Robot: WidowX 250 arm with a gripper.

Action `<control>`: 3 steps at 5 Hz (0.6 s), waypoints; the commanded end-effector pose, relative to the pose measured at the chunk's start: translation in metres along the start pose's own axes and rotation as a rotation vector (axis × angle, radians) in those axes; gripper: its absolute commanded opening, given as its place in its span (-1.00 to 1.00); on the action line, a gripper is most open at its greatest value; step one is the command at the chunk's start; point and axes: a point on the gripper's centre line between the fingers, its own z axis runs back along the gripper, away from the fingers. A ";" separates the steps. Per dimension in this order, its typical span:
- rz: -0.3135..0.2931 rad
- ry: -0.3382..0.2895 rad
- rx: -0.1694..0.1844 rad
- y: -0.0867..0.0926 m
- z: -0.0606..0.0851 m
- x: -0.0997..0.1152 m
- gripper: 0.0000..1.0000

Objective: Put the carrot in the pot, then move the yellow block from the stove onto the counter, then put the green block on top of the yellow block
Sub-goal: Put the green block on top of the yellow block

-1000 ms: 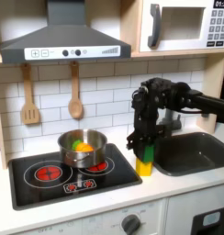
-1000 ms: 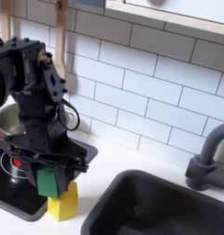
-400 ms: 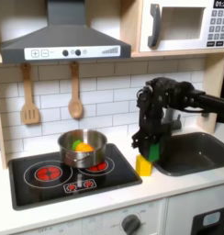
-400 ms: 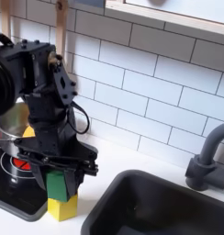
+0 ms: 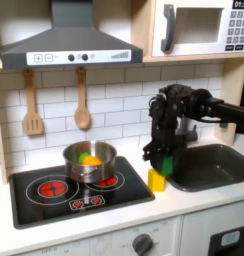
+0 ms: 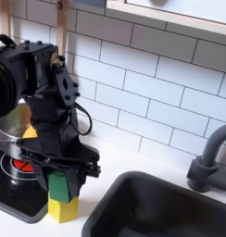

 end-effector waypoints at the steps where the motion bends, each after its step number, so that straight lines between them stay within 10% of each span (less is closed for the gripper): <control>1: 0.004 0.006 0.005 0.003 -0.003 0.002 -1.00; 3: -0.001 0.013 0.008 0.003 -0.007 0.002 -1.00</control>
